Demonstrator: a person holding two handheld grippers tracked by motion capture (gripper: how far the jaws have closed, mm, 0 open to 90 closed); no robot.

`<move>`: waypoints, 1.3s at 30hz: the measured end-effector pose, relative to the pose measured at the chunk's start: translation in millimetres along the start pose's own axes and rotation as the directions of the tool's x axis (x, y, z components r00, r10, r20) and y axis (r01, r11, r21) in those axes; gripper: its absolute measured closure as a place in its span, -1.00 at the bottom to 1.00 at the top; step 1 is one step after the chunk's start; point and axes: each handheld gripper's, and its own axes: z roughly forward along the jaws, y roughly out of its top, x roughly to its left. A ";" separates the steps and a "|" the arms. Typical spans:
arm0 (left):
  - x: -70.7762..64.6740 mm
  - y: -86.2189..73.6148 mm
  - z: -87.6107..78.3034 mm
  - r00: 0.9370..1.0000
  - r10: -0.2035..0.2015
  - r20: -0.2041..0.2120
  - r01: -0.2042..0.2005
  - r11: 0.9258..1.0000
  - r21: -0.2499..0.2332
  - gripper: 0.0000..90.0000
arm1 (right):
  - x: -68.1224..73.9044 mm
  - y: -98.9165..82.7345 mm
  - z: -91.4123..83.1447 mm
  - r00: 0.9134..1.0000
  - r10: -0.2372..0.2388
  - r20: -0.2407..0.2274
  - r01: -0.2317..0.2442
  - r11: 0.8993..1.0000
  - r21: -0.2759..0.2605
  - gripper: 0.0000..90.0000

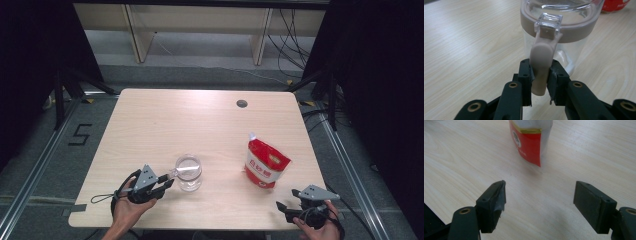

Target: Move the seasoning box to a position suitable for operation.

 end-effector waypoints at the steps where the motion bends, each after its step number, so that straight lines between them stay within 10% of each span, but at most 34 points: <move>1: 0.7 0.7 -0.5 1.000 0.028 0.006 -0.028 1.000 0.012 0.64 | 0.4 0.0 -0.1 1.000 0.001 0.008 -0.001 1.000 -0.002 -0.40; 15: -40.4 9.8 12.7 0.975 0.123 0.185 -0.126 0.992 0.004 0.64 | 0.6 0.0 0.6 1.000 -0.006 -0.001 0.006 1.000 -0.001 -0.40; 30: -40.3 9.8 11.8 0.966 0.143 0.214 -0.145 0.989 -0.002 0.64 | 0.2 -0.2 0.1 1.000 -0.004 0.001 0.004 1.000 -0.004 -0.40; 35: -44.7 10.5 16.1 0.951 0.165 0.263 -0.166 0.986 -0.017 0.64 | -0.4 -0.4 -0.1 1.000 -0.012 0.009 0.012 1.000 -0.007 -0.40; 39: -44.3 11.0 16.7 0.951 0.163 0.263 -0.166 0.986 -0.009 0.63 | -0.1 -0.8 0.1 1.000 0.004 0.001 -0.004 1.000 -0.002 -0.40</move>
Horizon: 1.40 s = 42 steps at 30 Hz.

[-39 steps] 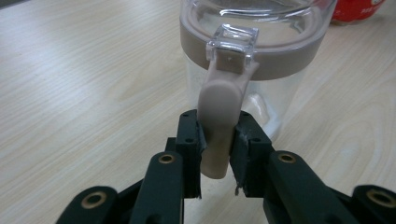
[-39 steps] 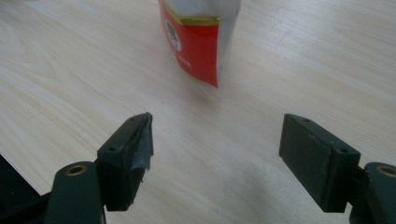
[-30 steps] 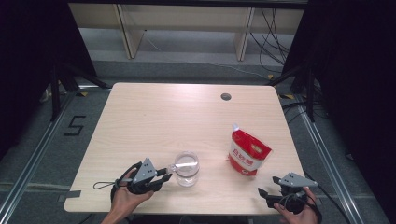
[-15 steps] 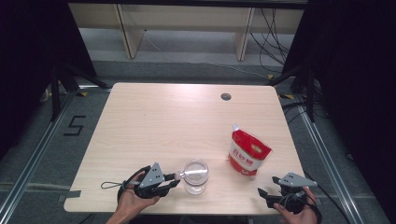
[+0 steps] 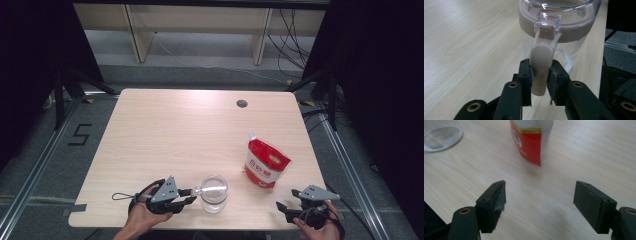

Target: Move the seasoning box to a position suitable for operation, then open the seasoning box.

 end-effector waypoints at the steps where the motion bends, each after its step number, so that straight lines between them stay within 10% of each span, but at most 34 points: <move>1: -0.5 0.3 -0.1 1.000 -0.009 -0.002 0.009 1.000 0.003 0.63 | 1.6 -0.3 -1.1 1.000 0.020 0.006 -0.020 1.000 0.009 -0.40; 6: -0.5 1.3 -3.0 0.998 -0.021 -0.065 0.020 1.000 -0.016 0.17 | -1.7 -1.2 -1.7 1.000 0.004 0.005 -0.004 1.000 0.004 -0.40; 16: -6.9 -1.0 -23.8 0.993 -0.099 -0.057 0.097 0.995 -0.030 -0.35 | -1.0 -1.2 -0.2 1.000 -0.011 0.000 0.011 1.000 0.002 -0.40; 20: -7.5 1.2 -26.2 0.988 -0.153 -0.033 0.151 0.988 -0.042 -0.37 | 0.1 -0.9 0.1 1.000 -0.016 -0.003 0.016 1.000 0.007 -0.40; 34: -14.9 8.4 -32.2 0.989 -0.147 -0.024 0.146 0.988 -0.052 -0.28 | 0.7 0.1 1.5 1.000 -0.025 0.002 0.025 1.000 0.007 -0.40; 42: -16.2 15.0 -37.1 0.991 -0.129 -0.028 0.128 0.991 -0.037 0.10 | 2.8 -0.5 1.0 1.000 0.023 -0.004 -0.023 1.000 0.017 -0.40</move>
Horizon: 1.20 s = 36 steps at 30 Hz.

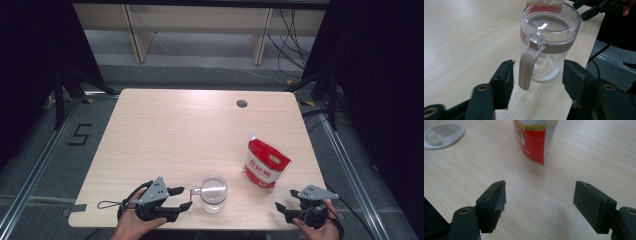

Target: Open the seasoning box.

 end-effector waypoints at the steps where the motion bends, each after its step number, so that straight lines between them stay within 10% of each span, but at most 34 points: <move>1: -0.5 0.9 -1.0 1.000 0.000 -0.001 0.000 1.000 -0.004 0.10 | 0.0 0.0 0.0 1.000 0.000 0.000 0.000 1.000 0.000 -0.40; 4: 0.5 3.7 -5.5 0.998 0.062 -0.005 -0.062 0.998 -0.020 0.43 | -2.2 0.4 0.7 0.999 -0.032 -0.012 0.031 0.999 -0.011 -0.39; 12: -1.0 14.4 -3.5 0.999 0.010 -0.036 -0.012 0.998 -0.067 0.90 | -0.8 2.2 1.7 0.999 -0.038 -0.005 0.038 0.999 -0.015 -0.39; 20: -2.7 23.1 5.5 1.000 0.014 -0.026 -0.016 0.998 -0.068 0.96 | 4.1 1.9 -0.8 1.000 0.004 -0.010 -0.004 1.000 -0.010 -0.39; 36: -3.6 27.5 16.2 0.998 0.042 -0.047 -0.045 0.997 -0.060 0.97 | 6.7 4.1 1.6 0.998 -0.057 -0.032 0.056 0.998 -0.018 -0.33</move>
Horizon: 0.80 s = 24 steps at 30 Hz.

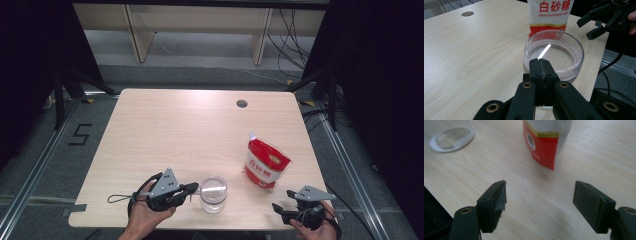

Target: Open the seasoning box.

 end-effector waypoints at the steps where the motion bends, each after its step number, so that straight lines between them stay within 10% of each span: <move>1: 0.3 -0.8 0.1 1.000 -0.007 -0.002 0.007 1.000 -0.010 0.96 | 1.3 0.1 -0.7 1.000 0.003 0.007 -0.003 1.000 -0.001 -0.32; 24: -0.3 -3.3 -2.5 1.000 -0.026 -0.012 0.026 1.000 -0.017 0.96 | 18.2 9.5 -3.0 0.990 -0.119 -0.074 0.112 0.989 -0.100 0.26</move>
